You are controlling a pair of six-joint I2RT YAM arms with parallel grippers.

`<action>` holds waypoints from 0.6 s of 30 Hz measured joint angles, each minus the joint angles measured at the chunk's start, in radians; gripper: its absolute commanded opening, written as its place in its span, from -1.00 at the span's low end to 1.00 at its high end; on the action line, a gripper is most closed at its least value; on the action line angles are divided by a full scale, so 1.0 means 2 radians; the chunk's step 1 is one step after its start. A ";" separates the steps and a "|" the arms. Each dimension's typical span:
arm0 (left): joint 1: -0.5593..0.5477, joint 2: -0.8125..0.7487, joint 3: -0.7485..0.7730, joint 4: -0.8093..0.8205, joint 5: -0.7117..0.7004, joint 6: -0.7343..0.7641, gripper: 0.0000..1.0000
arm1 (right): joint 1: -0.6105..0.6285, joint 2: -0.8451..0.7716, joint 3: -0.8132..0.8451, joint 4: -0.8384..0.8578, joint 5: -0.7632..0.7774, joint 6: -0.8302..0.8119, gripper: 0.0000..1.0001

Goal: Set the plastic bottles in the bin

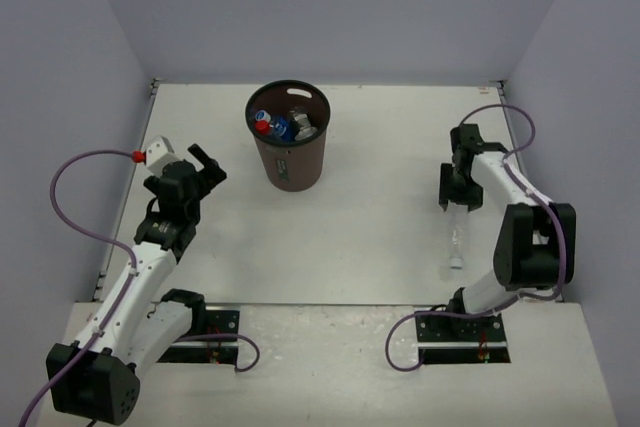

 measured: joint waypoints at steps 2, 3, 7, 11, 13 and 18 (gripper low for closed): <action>0.000 0.000 0.000 0.000 0.001 0.000 1.00 | 0.010 -0.036 0.020 0.007 -0.034 -0.005 -0.95; 0.000 0.000 0.000 0.000 0.001 0.000 1.00 | 0.017 -0.056 0.032 0.014 -0.056 -0.008 -0.95; 0.000 -0.001 0.000 -0.001 0.007 0.000 1.00 | 0.068 -0.161 0.077 0.097 -0.155 -0.011 -0.90; 0.000 -0.006 0.000 -0.002 0.016 0.000 1.00 | 0.122 -0.248 0.108 0.230 -0.234 0.003 -0.89; 0.000 -0.012 0.000 -0.002 0.023 0.000 1.00 | 0.153 -0.269 0.120 0.300 -0.251 0.009 -0.88; 0.000 -0.020 0.000 -0.005 0.035 0.000 1.00 | 0.235 -0.241 0.162 0.459 -0.262 0.013 -0.90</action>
